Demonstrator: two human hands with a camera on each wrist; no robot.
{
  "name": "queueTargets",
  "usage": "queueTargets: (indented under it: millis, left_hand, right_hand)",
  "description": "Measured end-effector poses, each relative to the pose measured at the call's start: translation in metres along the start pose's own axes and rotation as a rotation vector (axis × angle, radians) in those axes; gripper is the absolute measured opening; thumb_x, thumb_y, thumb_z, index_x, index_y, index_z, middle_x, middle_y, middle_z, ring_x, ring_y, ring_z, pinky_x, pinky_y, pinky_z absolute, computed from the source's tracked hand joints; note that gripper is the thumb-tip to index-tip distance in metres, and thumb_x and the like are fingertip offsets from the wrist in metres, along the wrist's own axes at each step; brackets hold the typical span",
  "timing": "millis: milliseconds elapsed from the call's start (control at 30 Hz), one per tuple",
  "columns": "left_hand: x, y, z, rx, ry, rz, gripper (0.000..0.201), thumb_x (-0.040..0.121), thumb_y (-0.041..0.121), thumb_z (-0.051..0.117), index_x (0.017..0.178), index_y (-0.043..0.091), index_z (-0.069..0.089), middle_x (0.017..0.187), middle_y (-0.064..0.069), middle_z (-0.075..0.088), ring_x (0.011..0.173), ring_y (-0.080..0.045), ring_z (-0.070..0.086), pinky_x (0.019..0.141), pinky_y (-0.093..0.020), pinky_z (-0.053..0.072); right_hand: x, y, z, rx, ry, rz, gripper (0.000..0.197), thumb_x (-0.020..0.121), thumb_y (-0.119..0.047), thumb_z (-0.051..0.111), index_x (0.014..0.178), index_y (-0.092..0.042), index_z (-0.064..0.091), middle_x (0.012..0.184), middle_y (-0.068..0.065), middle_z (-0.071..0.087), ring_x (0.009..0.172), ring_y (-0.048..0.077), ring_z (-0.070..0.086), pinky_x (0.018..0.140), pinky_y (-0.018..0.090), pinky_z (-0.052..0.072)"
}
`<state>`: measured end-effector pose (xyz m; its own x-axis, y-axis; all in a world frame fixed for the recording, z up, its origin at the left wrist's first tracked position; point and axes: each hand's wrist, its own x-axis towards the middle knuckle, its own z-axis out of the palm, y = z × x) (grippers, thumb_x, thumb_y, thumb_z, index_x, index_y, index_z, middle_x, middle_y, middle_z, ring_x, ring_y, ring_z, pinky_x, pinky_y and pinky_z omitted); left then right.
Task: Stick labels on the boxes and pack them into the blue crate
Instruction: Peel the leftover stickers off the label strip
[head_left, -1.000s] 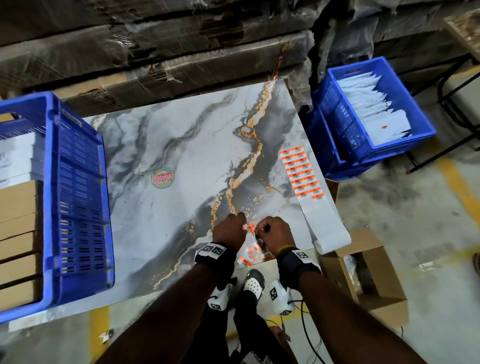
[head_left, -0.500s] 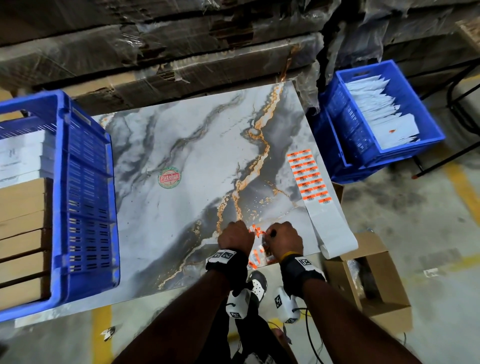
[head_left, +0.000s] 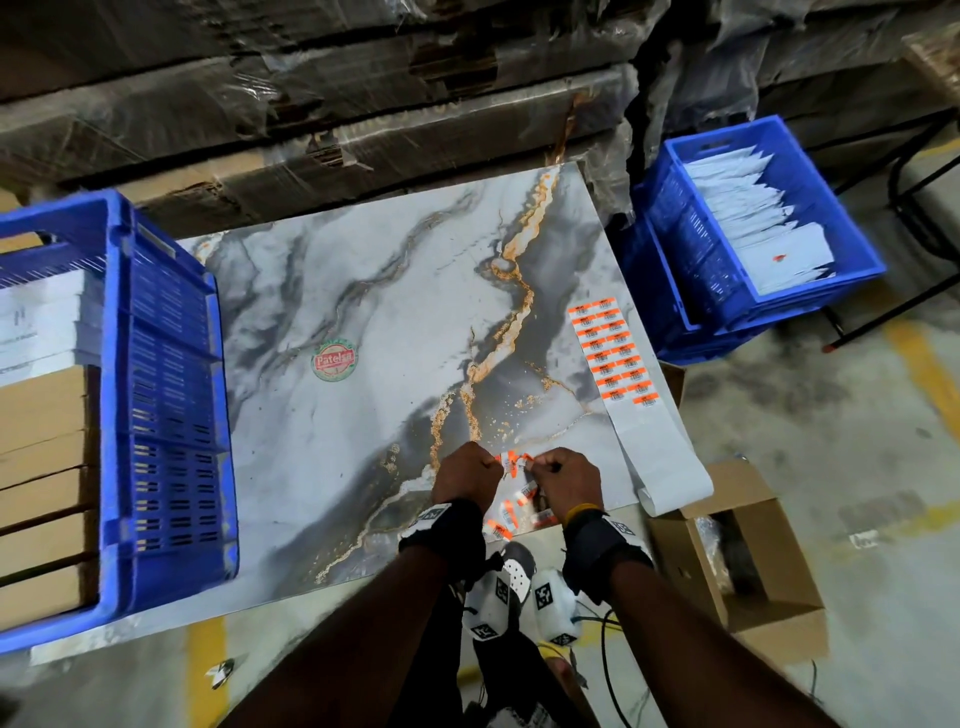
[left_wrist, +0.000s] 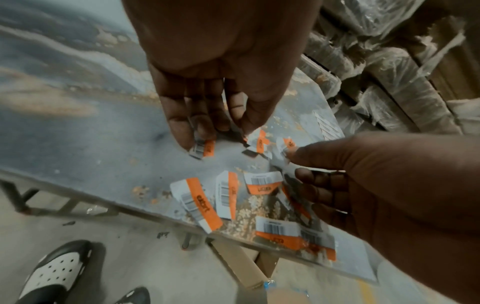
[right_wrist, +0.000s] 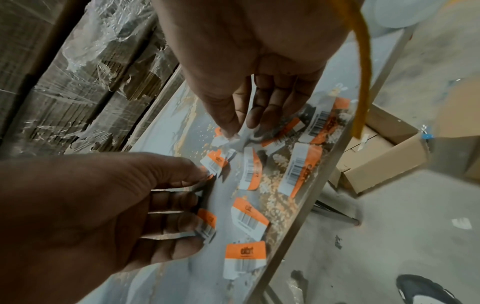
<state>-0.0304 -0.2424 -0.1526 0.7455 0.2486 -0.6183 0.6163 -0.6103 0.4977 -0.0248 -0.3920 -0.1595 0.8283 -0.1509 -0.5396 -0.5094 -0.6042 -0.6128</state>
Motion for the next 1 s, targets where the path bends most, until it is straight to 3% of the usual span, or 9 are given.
queueTargets:
  millis: [133, 333, 433, 533, 667, 733, 800, 867, 1000]
  left_hand:
    - [0.001, -0.002, -0.003, -0.051, -0.009, 0.051, 0.014, 0.084, 0.030, 0.061, 0.071, 0.029, 0.056, 0.089, 0.003, 0.071, 0.077, -0.022, 0.068, 0.072, -0.032, 0.056]
    - [0.004, -0.001, -0.009, -0.046, -0.118, 0.132, 0.008, 0.084, 0.030, 0.058, 0.077, 0.029, 0.062, 0.087, 0.003, 0.072, 0.067, -0.020, 0.068, 0.070, -0.031, 0.058]
    - [0.004, 0.001, -0.016, -0.033, -0.129, 0.159, 0.007, 0.082, 0.031, 0.062, 0.077, 0.027, 0.061, 0.082, 0.004, 0.070, 0.072, -0.023, 0.068, 0.068, -0.032, 0.057]
    - [0.006, 0.003, -0.021, -0.017, -0.140, 0.191, 0.003, 0.083, 0.025, 0.067, 0.083, 0.023, 0.065, 0.084, 0.005, 0.065, 0.077, -0.023, 0.068, 0.052, -0.023, 0.048]
    - [0.009, 0.007, -0.026, -0.002, -0.128, 0.230, 0.010, 0.085, 0.021, 0.067, 0.092, 0.014, 0.068, 0.097, -0.004, 0.072, 0.090, -0.022, 0.067, 0.068, -0.025, 0.046]
    - [0.009, 0.008, -0.028, -0.038, -0.135, 0.220, 0.011, 0.085, 0.021, 0.068, 0.094, 0.013, 0.068, 0.096, -0.006, 0.073, 0.084, -0.021, 0.068, 0.063, -0.025, 0.048]
    - [0.008, 0.007, -0.029, -0.042, -0.154, 0.216, 0.015, 0.087, 0.022, 0.067, 0.100, 0.014, 0.068, 0.096, -0.006, 0.072, 0.073, -0.019, 0.065, 0.050, -0.021, 0.043]
    - [0.007, 0.004, -0.030, -0.084, -0.136, 0.184, 0.020, 0.087, 0.025, 0.067, 0.106, 0.019, 0.065, 0.092, -0.005, 0.069, 0.073, -0.020, 0.065, 0.047, -0.021, 0.042]
    - [0.006, -0.010, -0.031, 0.037, -0.067, 0.215, 0.028, 0.087, 0.023, 0.063, 0.115, 0.030, 0.062, 0.098, -0.005, 0.069, 0.095, -0.025, 0.067, 0.075, -0.030, 0.052]
  right_hand:
    - [0.000, -0.002, 0.003, -0.034, -0.030, -0.014, 0.008, 0.084, -0.022, 0.071, 0.083, -0.015, 0.073, 0.089, 0.002, 0.073, 0.087, 0.019, 0.065, 0.077, 0.021, 0.045]
    - [0.000, -0.012, 0.000, -0.087, -0.116, -0.059, 0.012, 0.082, -0.022, 0.072, 0.070, -0.020, 0.069, 0.076, 0.000, 0.070, 0.078, 0.017, 0.066, 0.071, 0.022, 0.047]
    - [0.006, -0.016, -0.001, -0.096, -0.121, -0.112, 0.015, 0.078, -0.022, 0.074, 0.065, -0.019, 0.067, 0.071, -0.002, 0.070, 0.073, 0.015, 0.066, 0.069, 0.022, 0.048]
    - [0.012, -0.021, -0.005, -0.061, -0.118, -0.147, 0.009, 0.075, -0.020, 0.076, 0.070, -0.015, 0.071, 0.067, -0.004, 0.070, 0.067, 0.014, 0.067, 0.067, 0.021, 0.052]
    - [0.016, -0.026, -0.013, -0.069, -0.149, -0.202, 0.007, 0.074, -0.016, 0.074, 0.070, -0.013, 0.070, 0.064, -0.004, 0.068, 0.065, 0.012, 0.064, 0.067, 0.023, 0.051]
    - [0.017, -0.026, -0.015, -0.030, -0.150, -0.200, 0.009, 0.075, -0.017, 0.076, 0.071, -0.017, 0.068, 0.064, -0.005, 0.067, 0.064, 0.013, 0.062, 0.069, 0.029, 0.054]
    - [0.017, -0.025, -0.017, 0.014, -0.141, -0.192, 0.013, 0.075, -0.020, 0.080, 0.080, -0.022, 0.068, 0.071, -0.008, 0.066, 0.070, 0.013, 0.063, 0.070, 0.028, 0.054]
    - [0.017, -0.021, -0.019, 0.014, -0.141, -0.189, 0.020, 0.076, -0.020, 0.080, 0.091, -0.023, 0.068, 0.081, -0.007, 0.068, 0.080, 0.012, 0.064, 0.074, 0.027, 0.053]
    - [0.016, -0.014, -0.025, 0.055, -0.119, -0.136, 0.024, 0.078, -0.014, 0.076, 0.099, -0.024, 0.071, 0.091, -0.004, 0.072, 0.082, 0.013, 0.067, 0.073, 0.023, 0.055]
